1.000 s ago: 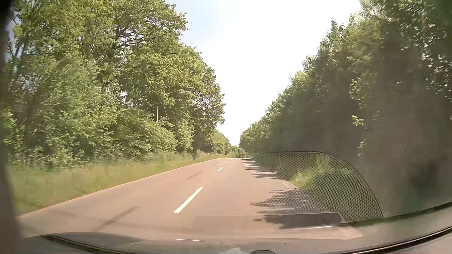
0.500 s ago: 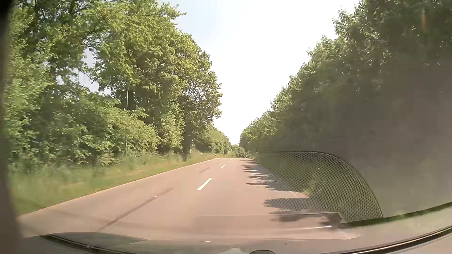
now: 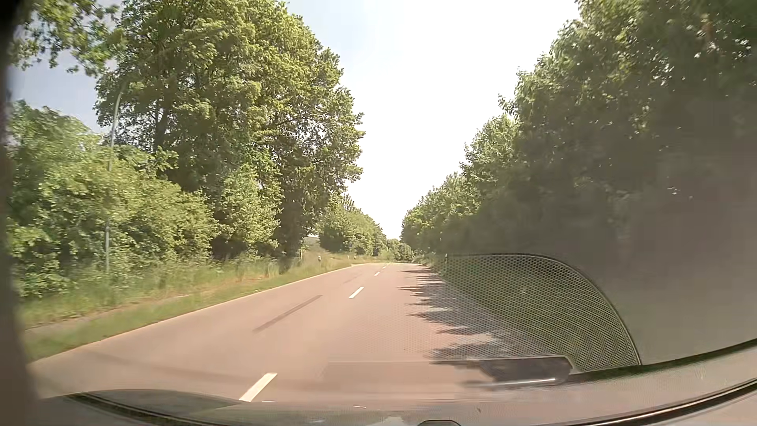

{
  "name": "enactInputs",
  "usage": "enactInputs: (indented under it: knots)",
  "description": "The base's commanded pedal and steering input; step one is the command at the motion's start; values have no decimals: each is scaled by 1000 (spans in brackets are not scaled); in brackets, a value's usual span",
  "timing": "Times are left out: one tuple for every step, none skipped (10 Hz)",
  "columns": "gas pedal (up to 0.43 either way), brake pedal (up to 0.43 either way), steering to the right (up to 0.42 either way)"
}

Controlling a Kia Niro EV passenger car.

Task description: Follow the waypoints while adhering to traffic rules and regulations

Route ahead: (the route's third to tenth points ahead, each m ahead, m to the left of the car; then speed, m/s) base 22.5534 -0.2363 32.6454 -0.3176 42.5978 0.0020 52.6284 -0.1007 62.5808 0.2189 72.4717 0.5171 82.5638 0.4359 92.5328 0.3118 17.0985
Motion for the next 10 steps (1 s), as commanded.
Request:
enactInputs:
  knots:
    - [228,0,-1]
    - [228,0,-1]
    - [228,0,-1]
    - [228,0,-1]
    - [220,0,-1]
    - [209,0,-1]
    - [197,0,-1]
    - [177,0,-1]
    - [177,0,-1]
    - [177,0,-1]
